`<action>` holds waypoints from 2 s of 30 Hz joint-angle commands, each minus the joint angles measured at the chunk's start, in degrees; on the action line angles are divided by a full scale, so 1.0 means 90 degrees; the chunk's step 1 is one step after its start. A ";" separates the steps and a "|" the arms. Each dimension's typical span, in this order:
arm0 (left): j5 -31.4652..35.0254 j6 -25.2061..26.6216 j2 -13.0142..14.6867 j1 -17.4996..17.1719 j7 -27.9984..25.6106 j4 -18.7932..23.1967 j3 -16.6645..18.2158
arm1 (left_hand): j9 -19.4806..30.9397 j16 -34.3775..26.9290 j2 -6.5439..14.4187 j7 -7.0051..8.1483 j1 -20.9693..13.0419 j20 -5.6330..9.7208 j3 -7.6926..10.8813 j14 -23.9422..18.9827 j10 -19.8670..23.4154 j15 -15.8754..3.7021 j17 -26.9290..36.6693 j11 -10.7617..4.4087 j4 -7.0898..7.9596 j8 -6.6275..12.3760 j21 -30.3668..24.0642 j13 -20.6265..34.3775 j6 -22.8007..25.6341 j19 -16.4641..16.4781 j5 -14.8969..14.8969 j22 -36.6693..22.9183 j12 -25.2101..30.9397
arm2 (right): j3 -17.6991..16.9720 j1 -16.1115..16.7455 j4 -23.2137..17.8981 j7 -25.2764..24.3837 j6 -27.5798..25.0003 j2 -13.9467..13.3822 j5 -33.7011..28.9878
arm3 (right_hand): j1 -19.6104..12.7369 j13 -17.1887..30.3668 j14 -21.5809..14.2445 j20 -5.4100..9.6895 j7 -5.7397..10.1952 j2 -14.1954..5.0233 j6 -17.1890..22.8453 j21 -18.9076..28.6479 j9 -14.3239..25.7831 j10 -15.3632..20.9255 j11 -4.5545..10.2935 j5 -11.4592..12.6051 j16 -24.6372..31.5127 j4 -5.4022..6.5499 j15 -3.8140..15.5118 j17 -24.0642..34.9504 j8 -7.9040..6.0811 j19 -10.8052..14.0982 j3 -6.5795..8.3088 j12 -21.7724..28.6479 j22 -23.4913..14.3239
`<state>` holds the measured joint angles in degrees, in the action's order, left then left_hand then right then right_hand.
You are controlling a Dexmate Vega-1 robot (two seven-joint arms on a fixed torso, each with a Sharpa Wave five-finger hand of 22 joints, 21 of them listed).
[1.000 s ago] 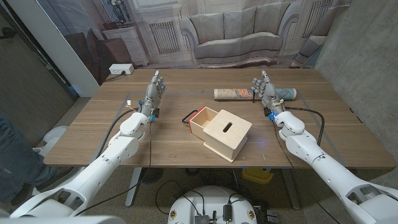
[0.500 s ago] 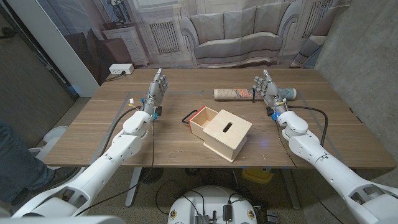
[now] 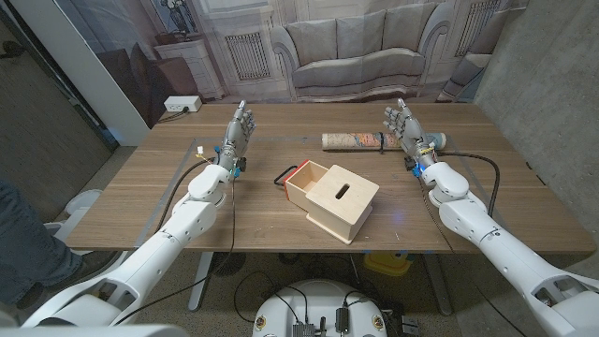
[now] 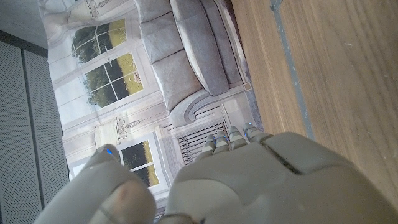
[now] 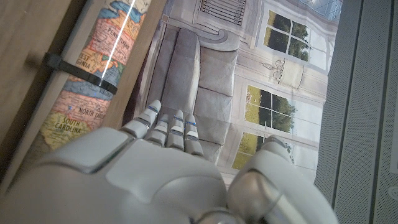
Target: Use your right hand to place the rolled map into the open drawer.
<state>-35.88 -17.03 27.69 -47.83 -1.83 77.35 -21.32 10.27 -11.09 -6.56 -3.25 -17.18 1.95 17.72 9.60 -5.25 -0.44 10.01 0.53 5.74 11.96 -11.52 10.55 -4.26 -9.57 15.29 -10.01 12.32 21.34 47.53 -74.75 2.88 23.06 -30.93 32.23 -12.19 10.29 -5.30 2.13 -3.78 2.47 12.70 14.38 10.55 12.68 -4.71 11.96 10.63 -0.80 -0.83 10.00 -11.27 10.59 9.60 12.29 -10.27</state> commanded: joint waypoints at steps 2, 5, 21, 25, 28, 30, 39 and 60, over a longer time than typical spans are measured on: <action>0.0135 0.0157 0.0007 0.0094 -0.0154 0.0103 -0.0077 | 0.0027 -0.0078 0.0060 -0.0043 -0.0058 0.0445 0.0000 -0.0153 0.0205 0.0037 0.0021 0.0056 -0.0062 0.0072 -0.0040 0.0006 0.0154 -0.0115 0.0064 -0.0027 0.0094 | 0.0084 -0.0107 0.0112 -0.0131 0.0217 -0.0064 -0.0388 | -0.0065 0.0011 0.0016 0.0248 0.0006 -0.0025 0.0075 -0.0030 0.0012 0.0009 0.0006 0.0059 0.0001 -0.0020 0.0018 0.0014 -0.0059 0.0014 0.0067 0.0010 -0.0013; 0.0164 0.0192 0.0024 0.0114 -0.0146 0.0112 -0.0100 | 0.0027 -0.0079 0.0065 -0.0066 -0.0071 0.0475 -0.0002 -0.0186 0.0235 0.0050 0.0021 0.0053 -0.0070 0.0082 -0.0044 0.0006 0.0203 -0.0096 0.0065 -0.0027 0.0098 | 0.0102 -0.0111 0.0067 -0.0239 0.0217 -0.0098 -0.0529 | -0.0090 0.0012 0.0023 0.0244 0.0021 -0.0041 0.0097 -0.0040 0.0014 -0.0002 0.0014 0.0058 -0.0003 -0.0033 0.0021 0.0014 -0.0064 0.0012 0.0077 0.0004 -0.0013; 0.0198 0.0193 0.0051 0.0127 -0.0136 0.0131 -0.0106 | 0.0028 -0.0055 0.0083 -0.0063 -0.0116 0.0452 -0.0014 -0.0237 0.0313 0.0031 0.0021 0.0034 -0.0097 0.0074 -0.0044 0.0006 0.0274 -0.0060 0.0064 -0.0027 0.0095 | 0.0121 -0.0058 -0.0133 -0.0614 0.0147 -0.0273 -0.0979 | -0.0197 0.0017 -0.0032 0.0238 0.0059 -0.0081 0.0100 -0.0062 0.0020 -0.0029 0.0041 0.0051 0.0009 -0.0096 0.0056 0.0014 -0.0050 0.0059 0.0106 -0.0013 -0.0012; 0.0219 0.0223 0.0063 0.0144 -0.0133 0.0142 -0.0123 | 0.0028 -0.0052 0.0088 -0.0065 -0.0123 0.0443 -0.0018 -0.0250 0.0330 0.0026 0.0021 0.0019 -0.0102 0.0068 -0.0044 0.0006 0.0280 -0.0051 0.0064 -0.0027 0.0094 | 0.0141 -0.0055 -0.0202 -0.0829 0.0088 -0.0329 -0.1226 | -0.0218 0.0018 -0.0045 0.0237 0.0071 -0.0085 0.0094 -0.0068 0.0021 -0.0026 0.0049 0.0049 0.0012 -0.0110 0.0065 0.0014 -0.0045 0.0065 0.0110 -0.0013 -0.0012; 0.0227 0.0246 0.0068 0.0158 -0.0133 0.0151 -0.0131 | 0.0028 -0.0049 0.0091 -0.0060 -0.0129 0.0435 -0.0020 -0.0259 0.0341 0.0023 0.0022 0.0023 -0.0106 0.0062 -0.0043 0.0006 0.0281 -0.0048 0.0064 -0.0028 0.0092 | 0.0152 -0.0061 -0.0223 -0.0869 0.0083 -0.0360 -0.1309 | -0.0241 0.0019 -0.0060 0.0235 0.0079 -0.0087 0.0096 -0.0074 0.0022 -0.0018 0.0077 0.0047 0.0014 -0.0126 0.0066 0.0014 -0.0043 0.0074 0.0113 -0.0010 -0.0013; 0.0235 0.0239 0.0067 0.0161 -0.0137 0.0153 -0.0132 | 0.0029 -0.0046 0.0093 -0.0061 -0.0133 0.0434 -0.0022 -0.0262 0.0344 0.0026 0.0022 0.0018 -0.0108 0.0064 -0.0042 0.0006 0.0294 -0.0045 0.0064 -0.0028 0.0089 | 0.0157 -0.0069 -0.0221 -0.0921 0.0115 -0.0365 -0.1383 | -0.0252 0.0020 -0.0063 0.0240 0.0084 -0.0087 0.0097 -0.0076 0.0023 -0.0014 0.0072 0.0046 0.0014 -0.0133 0.0078 0.0014 -0.0042 0.0081 0.0115 -0.0009 -0.0013; 0.0234 0.0227 0.0117 0.0119 -0.0132 0.0230 -0.0105 | 0.0029 -0.0042 0.0104 -0.0044 -0.0151 0.0419 -0.0029 -0.0299 0.0372 0.0022 0.0024 0.0020 -0.0118 0.0055 -0.0049 0.0006 0.0316 -0.0012 0.0065 -0.0029 0.0083 | 0.0190 -0.0049 -0.0409 -0.1383 0.0030 -0.0463 -0.1960 | -0.0327 0.0023 -0.0156 0.0263 0.0126 -0.0103 0.0146 -0.0074 0.0028 0.0079 0.0103 0.0035 0.0033 -0.0183 0.0121 0.0016 -0.0050 0.0170 0.0127 0.0022 -0.0015; 0.0221 0.0308 0.0222 0.0032 -0.0141 0.0431 -0.0077 | 0.0032 -0.0018 0.0131 -0.0046 -0.0175 0.0387 -0.0049 -0.0330 0.0395 0.0023 0.0031 0.0015 -0.0131 0.0030 -0.0049 0.0007 0.0349 0.0027 0.0061 -0.0033 0.0054 | 0.0220 0.0025 -0.0949 -0.1863 -0.0658 -0.0787 -0.2632 | -0.0450 0.0026 -0.0181 0.0282 0.0197 -0.0155 0.0166 -0.0125 0.0031 0.0085 0.0187 0.0031 0.0018 -0.0256 0.0156 0.0018 -0.0040 0.0162 0.0161 0.0014 -0.0018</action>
<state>-33.96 -14.57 29.13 -47.07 -3.02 79.92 -22.13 10.26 -11.53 -5.44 -3.48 -18.29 1.95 17.06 6.72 -1.77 -0.24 9.99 0.73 4.82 12.40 -11.52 10.54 -1.38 -9.57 15.29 -9.99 12.81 23.26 47.35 -80.70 -10.99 21.00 -36.37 12.71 -15.74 10.27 -6.63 2.34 -2.35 1.04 14.15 13.30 10.53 13.06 -3.25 11.96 10.63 -2.63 0.52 9.99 -11.27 11.82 10.93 12.29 -10.26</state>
